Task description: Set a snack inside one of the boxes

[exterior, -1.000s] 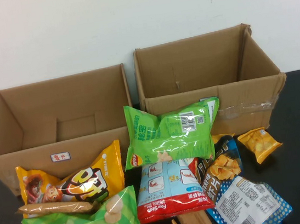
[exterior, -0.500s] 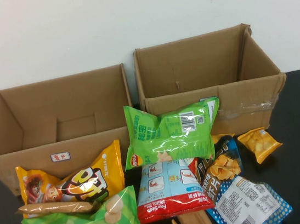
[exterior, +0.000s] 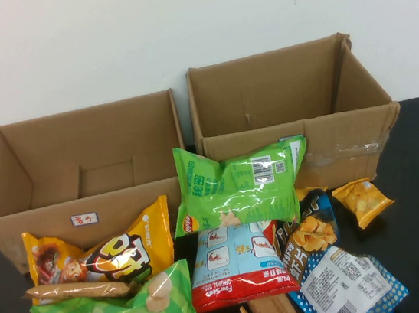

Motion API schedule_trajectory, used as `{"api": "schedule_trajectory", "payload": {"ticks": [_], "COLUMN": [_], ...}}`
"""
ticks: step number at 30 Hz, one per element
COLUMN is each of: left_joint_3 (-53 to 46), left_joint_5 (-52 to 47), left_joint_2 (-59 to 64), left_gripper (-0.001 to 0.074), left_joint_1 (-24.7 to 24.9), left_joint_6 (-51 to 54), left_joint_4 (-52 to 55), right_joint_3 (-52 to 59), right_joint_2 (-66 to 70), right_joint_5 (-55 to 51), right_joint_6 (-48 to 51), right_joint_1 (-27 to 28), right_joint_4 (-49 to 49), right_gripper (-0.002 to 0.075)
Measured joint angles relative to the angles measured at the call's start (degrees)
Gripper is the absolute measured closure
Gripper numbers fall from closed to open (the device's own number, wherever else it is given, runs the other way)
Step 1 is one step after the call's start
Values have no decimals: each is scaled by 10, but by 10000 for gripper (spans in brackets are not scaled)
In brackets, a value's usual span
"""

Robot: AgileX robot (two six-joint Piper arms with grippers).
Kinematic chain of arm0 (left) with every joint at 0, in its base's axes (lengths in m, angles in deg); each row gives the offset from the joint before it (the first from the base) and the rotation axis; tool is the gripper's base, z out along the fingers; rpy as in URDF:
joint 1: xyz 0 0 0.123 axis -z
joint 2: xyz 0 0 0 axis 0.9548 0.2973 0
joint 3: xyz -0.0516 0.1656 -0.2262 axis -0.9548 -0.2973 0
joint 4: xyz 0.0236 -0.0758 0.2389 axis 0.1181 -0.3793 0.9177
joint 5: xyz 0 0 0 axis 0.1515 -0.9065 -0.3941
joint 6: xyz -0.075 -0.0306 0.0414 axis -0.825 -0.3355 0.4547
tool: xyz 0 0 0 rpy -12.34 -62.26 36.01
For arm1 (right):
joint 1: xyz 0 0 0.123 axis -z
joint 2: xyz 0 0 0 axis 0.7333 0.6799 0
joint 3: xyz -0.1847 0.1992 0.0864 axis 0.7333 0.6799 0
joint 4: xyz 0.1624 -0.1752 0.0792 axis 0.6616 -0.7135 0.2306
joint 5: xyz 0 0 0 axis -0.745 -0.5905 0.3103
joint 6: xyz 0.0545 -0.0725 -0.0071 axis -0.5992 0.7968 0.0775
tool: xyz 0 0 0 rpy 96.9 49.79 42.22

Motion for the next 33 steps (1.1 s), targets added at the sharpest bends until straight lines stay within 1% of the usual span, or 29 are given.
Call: {"api": "schedule_trajectory", "payload": {"ticks": [2,3,4,7,11,12,13,15,17,18,20,22,25,26,28,31,33], "left_joint_3": [0,0,0,0,0,2,12,51,113,146,212,265,335,378,413,446,453], "left_joint_5": [13,21,29,62,79,70,50,-9,-68,-103,-177,-237,-311,-345,-369,-387,-391], "left_joint_2": [0,0,0,0,0,0,0,0,10,23,73,130,225,280,338,410,460], "left_gripper": [738,738,738,738,738,738,738,738,738,738,738,738,738,738,738,737,718], "left_joint_1": [0,0,0,0,0,0,0,3,8,10,14,26,64,104,157,241,294], "left_joint_6": [-71,-93,-103,-123,-114,-93,-48,74,209,258,323,353,387,417,437,447,449], "left_joint_4": [-148,-202,-232,-283,-299,-299,-299,-297,-294,-287,-253,-200,-118,-67,-6,95,147], "right_joint_3": [0,0,0,0,0,0,0,0,0,0,0,0,0,0,0,0,0], "right_joint_2": [0,0,0,0,0,0,0,0,0,0,0,0,0,0,0,0,0], "right_joint_5": [0,0,0,0,0,0,0,0,0,0,0,0,0,0,0,0,0], "right_joint_6": [0,0,0,0,0,0,0,0,0,0,0,0,0,0,0,0,0], "right_joint_1": [0,0,0,0,0,0,0,0,0,0,0,0,0,0,0,0,0], "right_joint_4": [0,0,0,0,0,0,0,0,0,0,0,0,0,0,0,0,0], "right_gripper": [727,727,727,727,727,727,727,727,727,727,727,727,727,727,727,727,727]}}
